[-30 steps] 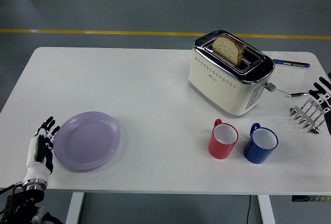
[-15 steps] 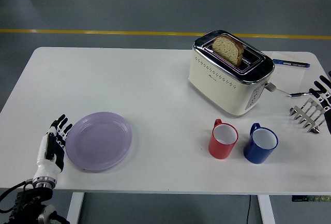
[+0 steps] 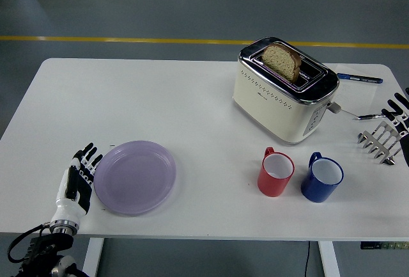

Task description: Push plate across desktop,pick up the break from the machine,place the break in the plate

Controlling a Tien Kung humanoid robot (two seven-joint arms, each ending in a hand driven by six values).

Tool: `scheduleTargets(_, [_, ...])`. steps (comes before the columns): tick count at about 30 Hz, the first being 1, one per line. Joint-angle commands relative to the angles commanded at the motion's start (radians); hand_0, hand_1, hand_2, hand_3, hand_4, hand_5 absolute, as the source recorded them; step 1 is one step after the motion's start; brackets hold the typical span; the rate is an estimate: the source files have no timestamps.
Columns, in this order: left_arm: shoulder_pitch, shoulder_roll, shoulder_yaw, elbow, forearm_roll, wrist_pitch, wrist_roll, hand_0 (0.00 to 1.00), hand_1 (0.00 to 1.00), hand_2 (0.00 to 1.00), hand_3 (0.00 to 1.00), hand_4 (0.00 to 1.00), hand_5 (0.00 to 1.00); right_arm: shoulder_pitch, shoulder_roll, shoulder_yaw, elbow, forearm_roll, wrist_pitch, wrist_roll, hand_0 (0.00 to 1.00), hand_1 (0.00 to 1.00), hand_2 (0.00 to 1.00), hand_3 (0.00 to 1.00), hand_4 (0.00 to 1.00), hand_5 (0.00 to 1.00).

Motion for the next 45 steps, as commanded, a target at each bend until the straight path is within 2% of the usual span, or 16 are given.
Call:
scheduleTargets(15, [-0.003,0.009,0.039,-0.006,-0.034,-0.051,0.012,0.846,0.846,0.915,0.866,0.494,0.998,0.002,0.001,0.002,0.0,-0.002,0.001,0.0,0.77,0.736,0.711,0.739,0.526,0.618])
scheduleTargets(23, [-0.015,0.014,0.092,-0.009,-0.071,-0.088,0.019,0.828,0.837,0.902,0.85,0.496,0.998,0.005,0.003,-0.001,-0.001,-0.002,0.001,-0.001,0.77,0.736,0.711,0.739,0.526,0.619])
scheduleTargets(45, [-0.06,0.001,0.19,0.015,-0.135,-0.136,0.028,0.814,0.818,0.879,0.831,0.503,0.998,0.001,0.004,-0.014,-0.003,-0.003,0.002,0.0,0.77,0.736,0.709,0.738,0.525,0.621])
